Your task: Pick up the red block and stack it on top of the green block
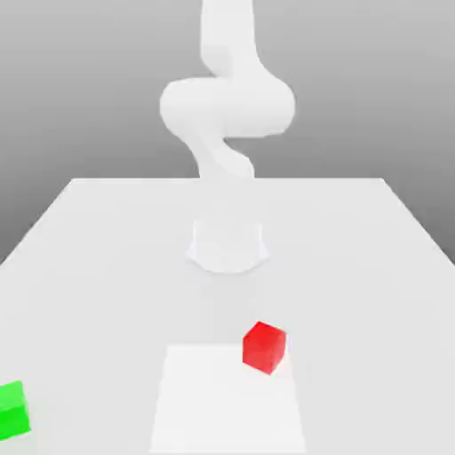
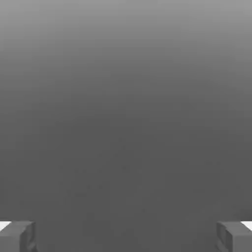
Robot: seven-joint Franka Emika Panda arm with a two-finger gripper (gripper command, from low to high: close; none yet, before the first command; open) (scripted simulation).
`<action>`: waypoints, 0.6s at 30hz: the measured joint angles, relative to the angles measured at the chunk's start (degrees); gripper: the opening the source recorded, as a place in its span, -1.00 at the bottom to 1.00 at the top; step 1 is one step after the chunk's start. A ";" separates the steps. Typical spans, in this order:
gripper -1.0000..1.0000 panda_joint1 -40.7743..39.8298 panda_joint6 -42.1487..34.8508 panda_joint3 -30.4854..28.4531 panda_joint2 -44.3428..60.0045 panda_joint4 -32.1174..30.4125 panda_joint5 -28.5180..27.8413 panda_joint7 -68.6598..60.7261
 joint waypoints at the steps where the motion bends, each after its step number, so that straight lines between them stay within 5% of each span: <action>1: 0.00 -0.42 1.38 1.02 1.78 -1.74 0.14 1.88; 18: 0.00 -4.44 27.88 13.51 37.26 -30.30 2.47 35.07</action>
